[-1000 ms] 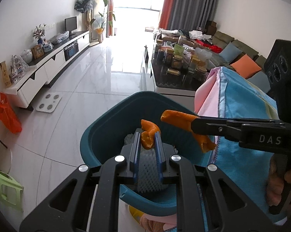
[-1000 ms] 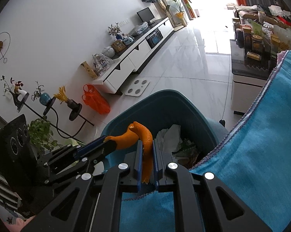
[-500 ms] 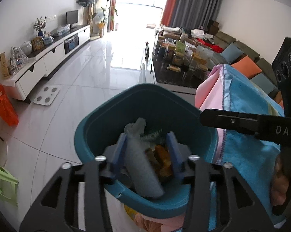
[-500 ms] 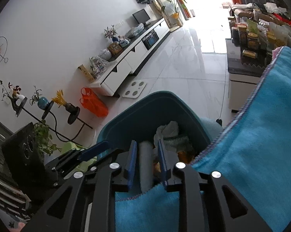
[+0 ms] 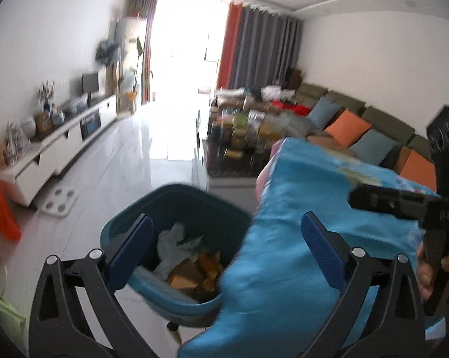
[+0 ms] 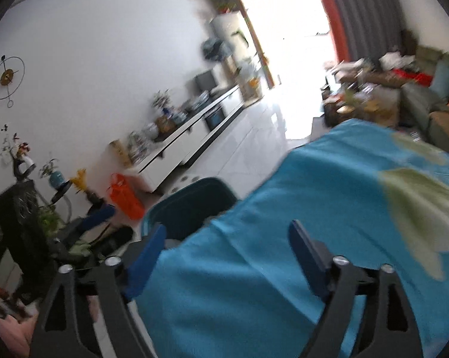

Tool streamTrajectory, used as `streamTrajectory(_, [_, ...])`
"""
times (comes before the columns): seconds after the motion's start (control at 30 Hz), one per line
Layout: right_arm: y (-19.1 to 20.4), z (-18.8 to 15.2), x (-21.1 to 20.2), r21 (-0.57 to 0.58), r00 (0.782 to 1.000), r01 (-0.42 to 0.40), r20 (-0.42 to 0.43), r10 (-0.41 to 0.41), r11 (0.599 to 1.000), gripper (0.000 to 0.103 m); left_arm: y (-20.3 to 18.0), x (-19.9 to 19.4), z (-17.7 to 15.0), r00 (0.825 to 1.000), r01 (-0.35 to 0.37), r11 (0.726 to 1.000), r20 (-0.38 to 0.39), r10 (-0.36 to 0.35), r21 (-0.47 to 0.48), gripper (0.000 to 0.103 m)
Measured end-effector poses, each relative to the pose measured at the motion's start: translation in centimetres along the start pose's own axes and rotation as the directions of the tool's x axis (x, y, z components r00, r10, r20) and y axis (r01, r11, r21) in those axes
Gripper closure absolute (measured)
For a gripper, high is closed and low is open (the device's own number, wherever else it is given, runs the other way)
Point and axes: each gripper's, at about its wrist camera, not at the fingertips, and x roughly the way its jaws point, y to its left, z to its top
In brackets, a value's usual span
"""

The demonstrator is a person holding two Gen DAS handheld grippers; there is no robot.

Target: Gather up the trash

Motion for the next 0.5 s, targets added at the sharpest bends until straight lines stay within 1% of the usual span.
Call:
streamTrajectory(0.07, [-0.7, -1.1, -2.8, -0.012, 0.996, 0.067, 0.059, -0.067, 0.998, 0.01, -1.5, -0.7, 0.1, 0.999, 0.024, 1.0, 0.027, -0.024, 0.009, 0.005])
streamTrajectory(0.1, [-1.0, -1.6, -4.2, -0.016, 0.991, 0.105, 0.091, -0.103, 0.994, 0.007, -2.5, -1.0, 0.1, 0.998, 0.04, 0.999, 0.038, -0.041, 0.017, 0.005])
streamTrajectory(0.13, [-1.3, -2.0, -5.1, -0.015, 0.985, 0.13, 0.113, -0.127, 0.991, 0.007, -3.5, -1.2, 0.1, 0.997, 0.054, 0.998, 0.048, -0.055, 0.023, 0.005])
streamTrajectory(0.2, [-2.1, -2.9, -7.1, -0.004, 0.97, 0.194, 0.151, -0.191, 0.981, 0.007, -5.5, -1.2, 0.0, 0.995, 0.069, 0.997, 0.062, -0.072, 0.04, 0.005])
streamTrajectory(0.3, [-3.0, -4.5, -9.7, 0.021, 0.939, 0.285, 0.197, -0.283, 0.958, 0.007, -8.6, -1.0, 0.0, 0.992, 0.094, 0.993, 0.081, -0.099, 0.065, 0.005])
streamTrajectory(0.4, [-3.5, -6.1, -12.1, 0.041, 0.894, 0.38, 0.239, -0.379, 0.924, 0.007, -11.3, -1.0, 0.1, 0.984, 0.131, 0.988, 0.107, -0.139, 0.08, 0.005])
streamTrajectory(0.43, [-3.7, -6.7, -13.0, 0.054, 0.873, 0.416, 0.255, -0.415, 0.908, 0.007, -12.1, -0.9, 0.2, 0.983, 0.134, 0.987, 0.114, -0.144, 0.085, 0.005])
streamTrajectory(0.47, [-3.9, -7.1, -13.5, 0.063, 0.86, 0.437, 0.265, -0.437, 0.897, 0.007, -12.8, -0.8, 0.1, 0.982, 0.134, 0.987, 0.12, -0.145, 0.09, 0.005])
streamTrajectory(0.5, [-4.2, -7.6, -14.3, 0.078, 0.84, 0.463, 0.279, -0.465, 0.883, 0.007, -13.6, -0.7, 0.1, 0.981, 0.136, 0.986, 0.129, -0.148, 0.093, 0.005])
